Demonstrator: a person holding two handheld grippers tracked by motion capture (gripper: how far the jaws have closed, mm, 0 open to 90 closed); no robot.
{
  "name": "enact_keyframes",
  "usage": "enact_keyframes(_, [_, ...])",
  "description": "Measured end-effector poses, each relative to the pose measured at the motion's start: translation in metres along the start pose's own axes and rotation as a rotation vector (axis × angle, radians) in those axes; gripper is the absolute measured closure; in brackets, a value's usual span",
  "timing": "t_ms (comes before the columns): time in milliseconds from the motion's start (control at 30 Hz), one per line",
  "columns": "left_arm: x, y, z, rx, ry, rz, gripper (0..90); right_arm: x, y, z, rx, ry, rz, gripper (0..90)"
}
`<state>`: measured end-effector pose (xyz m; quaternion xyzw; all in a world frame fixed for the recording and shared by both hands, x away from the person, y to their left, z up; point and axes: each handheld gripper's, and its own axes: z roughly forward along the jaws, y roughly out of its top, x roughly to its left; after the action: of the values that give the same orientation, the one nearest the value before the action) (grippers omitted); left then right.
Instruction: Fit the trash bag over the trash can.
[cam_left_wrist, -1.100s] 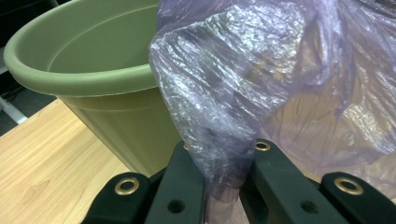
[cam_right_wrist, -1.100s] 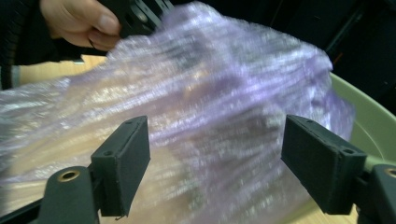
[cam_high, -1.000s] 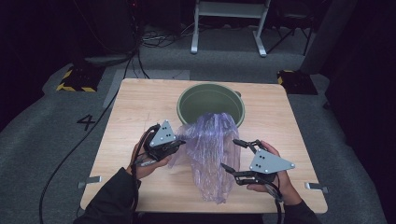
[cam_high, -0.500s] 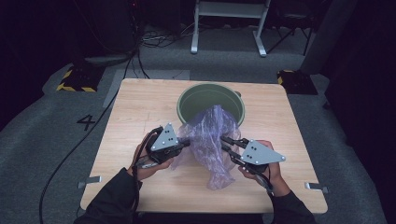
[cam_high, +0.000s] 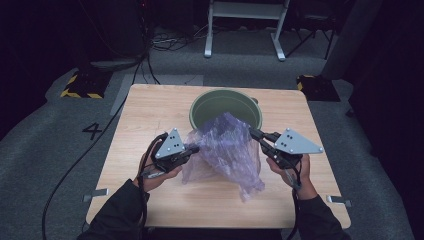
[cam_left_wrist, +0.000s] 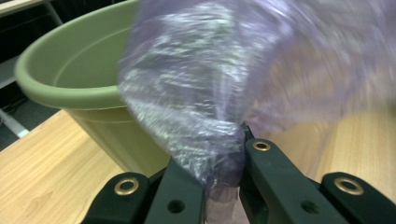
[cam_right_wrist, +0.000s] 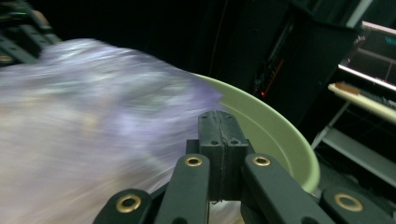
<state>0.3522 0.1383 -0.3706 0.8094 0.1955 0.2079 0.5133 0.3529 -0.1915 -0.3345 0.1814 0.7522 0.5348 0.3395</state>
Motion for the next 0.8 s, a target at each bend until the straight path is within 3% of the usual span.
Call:
enact_keyframes(133, [0.000, 0.000, 0.000, -0.007, 0.007, -0.004, 89.3, -0.012, -0.003, 0.007, 0.016, 0.010, 0.057, 90.0])
enact_keyframes(233, [-0.002, 0.000, 0.000, -0.005, 0.004, 0.002, 89.3, -0.011, -0.005, 0.004, 0.000, 0.026, 0.066, 85.3])
enact_keyframes(467, [-0.003, 0.000, 0.001, 0.007, 0.011, 0.005, 89.3, -0.001, -0.007, -0.016, 0.010, 0.082, 0.043, 56.3])
enact_keyframes(533, [-0.003, 0.000, 0.001, 0.010, 0.013, 0.005, 89.3, 0.005, -0.006, -0.027, 0.005, 0.086, 0.042, 44.7])
enact_keyframes(633, [-0.005, 0.000, 0.001, 0.020, 0.015, 0.012, 89.4, 0.018, -0.006, -0.043, 0.009, 0.131, 0.029, 31.9])
enact_keyframes(800, [-0.004, 0.000, 0.003, 0.030, 0.021, 0.009, 89.4, 0.047, -0.004, -0.066, -0.008, 0.230, 0.012, 22.0])
